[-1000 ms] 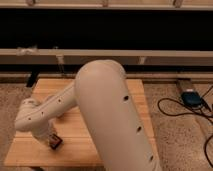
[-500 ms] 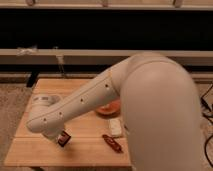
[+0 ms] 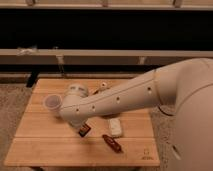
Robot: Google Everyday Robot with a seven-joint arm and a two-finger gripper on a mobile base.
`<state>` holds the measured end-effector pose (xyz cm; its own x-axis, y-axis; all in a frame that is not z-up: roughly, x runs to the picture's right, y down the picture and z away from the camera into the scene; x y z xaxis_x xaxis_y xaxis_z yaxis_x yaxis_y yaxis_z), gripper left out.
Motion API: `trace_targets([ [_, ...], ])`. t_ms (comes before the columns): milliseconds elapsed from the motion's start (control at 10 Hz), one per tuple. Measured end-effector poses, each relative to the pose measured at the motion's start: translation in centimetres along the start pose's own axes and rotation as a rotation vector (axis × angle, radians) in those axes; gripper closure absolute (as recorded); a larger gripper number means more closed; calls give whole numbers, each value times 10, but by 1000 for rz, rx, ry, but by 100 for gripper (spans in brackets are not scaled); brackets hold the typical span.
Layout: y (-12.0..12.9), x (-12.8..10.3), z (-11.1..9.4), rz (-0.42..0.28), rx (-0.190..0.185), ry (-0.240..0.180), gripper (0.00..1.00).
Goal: Place the eraser on the white sponge
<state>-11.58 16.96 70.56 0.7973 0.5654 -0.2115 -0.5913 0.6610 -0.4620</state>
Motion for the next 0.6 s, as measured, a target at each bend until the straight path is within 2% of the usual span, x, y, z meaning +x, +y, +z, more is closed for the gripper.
trace_targets([
  [100, -16, 9, -5, 25, 8, -12, 100],
  [300, -30, 17, -11, 52, 18, -26, 100],
  [600, -57, 38, -14, 116, 26, -18, 100],
])
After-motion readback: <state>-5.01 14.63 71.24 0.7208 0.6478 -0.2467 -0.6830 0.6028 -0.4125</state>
